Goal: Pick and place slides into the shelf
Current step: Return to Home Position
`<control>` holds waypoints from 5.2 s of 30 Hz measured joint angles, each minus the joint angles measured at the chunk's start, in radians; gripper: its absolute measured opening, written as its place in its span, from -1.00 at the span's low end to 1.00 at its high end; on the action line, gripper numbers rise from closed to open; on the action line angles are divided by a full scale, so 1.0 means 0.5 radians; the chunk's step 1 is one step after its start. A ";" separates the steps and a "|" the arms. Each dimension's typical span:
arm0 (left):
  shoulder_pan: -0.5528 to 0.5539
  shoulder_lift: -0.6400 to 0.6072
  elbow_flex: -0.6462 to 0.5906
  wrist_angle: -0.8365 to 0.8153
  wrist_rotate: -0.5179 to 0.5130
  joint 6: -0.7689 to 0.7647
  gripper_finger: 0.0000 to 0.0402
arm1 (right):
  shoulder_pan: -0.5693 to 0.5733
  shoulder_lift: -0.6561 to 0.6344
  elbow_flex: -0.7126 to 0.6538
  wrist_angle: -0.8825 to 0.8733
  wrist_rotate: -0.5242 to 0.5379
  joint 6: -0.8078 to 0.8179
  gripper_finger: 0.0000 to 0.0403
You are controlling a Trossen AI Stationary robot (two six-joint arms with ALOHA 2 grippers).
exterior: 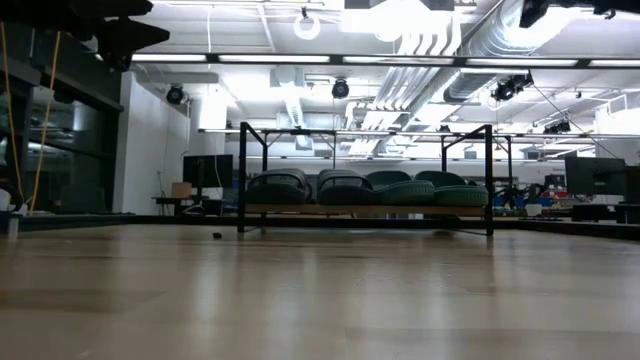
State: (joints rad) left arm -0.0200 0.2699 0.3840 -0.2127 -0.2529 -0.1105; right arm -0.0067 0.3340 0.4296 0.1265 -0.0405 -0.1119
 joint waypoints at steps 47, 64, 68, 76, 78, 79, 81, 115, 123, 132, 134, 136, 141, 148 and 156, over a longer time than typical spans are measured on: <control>0.000 -0.525 -0.401 0.209 -0.025 0.212 0.12 | 0.000 -0.291 -0.429 0.450 0.328 -0.038 -0.93; 0.000 -0.527 -0.598 0.656 0.037 0.214 0.12 | 0.000 -0.292 -0.735 0.929 0.266 -0.076 -0.93; 0.000 -0.528 -0.603 0.649 0.036 0.212 0.12 | 0.000 -0.292 -0.735 0.904 0.256 -0.074 -0.93; 0.000 -0.527 -0.659 0.677 0.051 0.212 0.12 | -0.001 -0.290 -0.839 1.030 0.231 -0.075 -0.93; 0.000 -0.526 -0.704 0.739 0.051 0.212 0.12 | -0.001 -0.290 -0.840 1.017 0.233 -0.076 -0.93; 0.000 -0.527 -0.731 0.790 0.050 0.212 0.12 | -0.001 -0.290 -0.840 1.015 0.231 -0.076 -0.93; 0.000 -0.525 -0.752 0.796 0.050 0.216 0.12 | -0.001 -0.290 -0.840 1.018 0.231 -0.077 -0.93; 0.000 -0.527 -0.750 0.521 0.103 0.316 0.12 | 0.000 -0.289 -0.842 0.367 0.464 -0.102 -0.93; 0.000 -0.527 -0.749 0.515 0.131 0.333 0.12 | -0.001 -0.289 -0.843 0.162 0.448 -0.145 -0.93; 0.000 -0.527 -0.748 0.513 0.140 0.333 0.12 | -0.001 -0.289 -0.843 -0.023 0.507 -0.164 -0.93; 0.000 -0.527 -0.748 0.513 0.140 0.333 0.12 | -0.001 -0.289 -0.843 -0.083 0.540 -0.160 -0.93; 0.000 -0.527 -0.748 0.513 0.140 0.333 0.12 | 0.000 -0.289 -0.843 -0.135 0.561 -0.160 -0.93; 0.000 -0.526 -0.748 0.513 0.140 0.333 0.12 | 0.000 -0.289 -0.843 -0.148 0.582 -0.183 -0.93; 0.000 -0.526 -0.748 0.513 0.140 0.333 0.12 | 0.000 -0.289 -0.843 -0.148 0.576 -0.199 -0.93; 0.000 -0.526 -0.748 0.515 0.128 0.332 0.12 | -0.001 -0.289 -0.843 -0.148 0.574 -0.228 -0.93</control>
State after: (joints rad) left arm -0.0200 0.0067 0.0097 0.0448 -0.1890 0.0555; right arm -0.0070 0.1894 0.0082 0.0525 0.2466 -0.2260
